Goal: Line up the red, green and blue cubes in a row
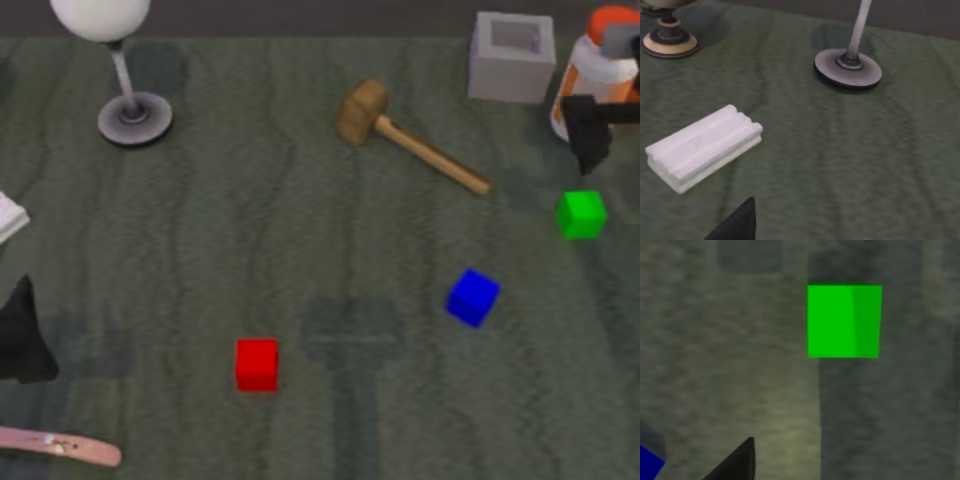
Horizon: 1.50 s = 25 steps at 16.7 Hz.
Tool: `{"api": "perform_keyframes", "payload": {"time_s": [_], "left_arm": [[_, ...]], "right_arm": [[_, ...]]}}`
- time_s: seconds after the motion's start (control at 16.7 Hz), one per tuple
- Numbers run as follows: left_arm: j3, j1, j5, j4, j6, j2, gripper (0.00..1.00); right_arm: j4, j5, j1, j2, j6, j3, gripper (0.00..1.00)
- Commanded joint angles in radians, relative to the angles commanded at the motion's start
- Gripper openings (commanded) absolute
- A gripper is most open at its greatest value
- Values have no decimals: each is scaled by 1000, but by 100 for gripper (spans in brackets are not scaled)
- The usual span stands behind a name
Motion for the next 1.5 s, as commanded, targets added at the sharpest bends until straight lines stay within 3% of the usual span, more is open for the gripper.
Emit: {"api": "perform_keyframes", "payload": {"time_s": [0.36, 0.78, 1.26, 1.5], "left_arm": [[-122, 66, 17, 177, 162, -218, 100], [-127, 69, 18, 189, 174, -236, 100], [-127, 69, 18, 189, 174, -236, 100], [-127, 69, 18, 189, 174, -236, 100]], "right_arm": [[-150, -7, 16, 277, 15, 284, 100], [-154, -8, 12, 293, 15, 295, 100], [100, -8, 19, 358, 17, 109, 100], [114, -7, 19, 363, 18, 97, 100]]}}
